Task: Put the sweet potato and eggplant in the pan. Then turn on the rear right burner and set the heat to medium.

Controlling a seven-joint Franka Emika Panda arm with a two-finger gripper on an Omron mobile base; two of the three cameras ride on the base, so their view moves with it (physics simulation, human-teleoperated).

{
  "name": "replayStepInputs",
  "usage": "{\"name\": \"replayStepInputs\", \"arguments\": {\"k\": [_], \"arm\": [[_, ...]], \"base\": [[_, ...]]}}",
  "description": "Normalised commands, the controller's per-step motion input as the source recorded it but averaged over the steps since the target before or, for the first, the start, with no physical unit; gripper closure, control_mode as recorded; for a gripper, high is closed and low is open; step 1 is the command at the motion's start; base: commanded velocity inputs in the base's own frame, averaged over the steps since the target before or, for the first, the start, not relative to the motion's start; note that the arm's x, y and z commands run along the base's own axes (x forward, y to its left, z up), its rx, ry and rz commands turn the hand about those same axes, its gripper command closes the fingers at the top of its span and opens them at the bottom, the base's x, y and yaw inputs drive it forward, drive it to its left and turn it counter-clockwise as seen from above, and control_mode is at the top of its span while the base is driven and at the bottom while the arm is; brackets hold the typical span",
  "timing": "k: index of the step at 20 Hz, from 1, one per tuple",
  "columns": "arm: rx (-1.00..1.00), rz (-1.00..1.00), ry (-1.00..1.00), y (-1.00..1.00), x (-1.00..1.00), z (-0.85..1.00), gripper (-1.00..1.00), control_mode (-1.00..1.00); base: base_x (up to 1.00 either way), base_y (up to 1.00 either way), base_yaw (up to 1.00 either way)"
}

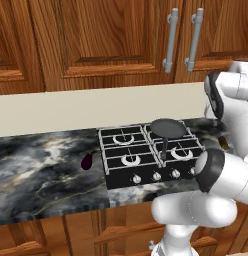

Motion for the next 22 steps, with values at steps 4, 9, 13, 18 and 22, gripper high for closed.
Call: {"name": "replayStepInputs", "arguments": {"k": [4,9,13,18,22], "arm": [[0.0,-0.01,-0.01,-0.45,0.0,-0.5,-1.0,-1.0],[0.0,0.0,-0.04,-0.43,0.0,-0.57,-1.0,-1.0],[0.0,0.0,-0.06,-0.42,0.14,-0.58,-1.0,-1.0],[0.03,0.0,-0.08,-0.46,0.35,-0.47,-1.0,-1.0],[0.0,0.0,-0.01,-0.22,0.44,-0.06,-1.0,-1.0]], "base": [[0.0,0.0,0.0],[0.0,0.0,0.0],[0.0,0.0,0.0],[0.0,0.0,0.0],[0.0,0.0,0.0]]}}
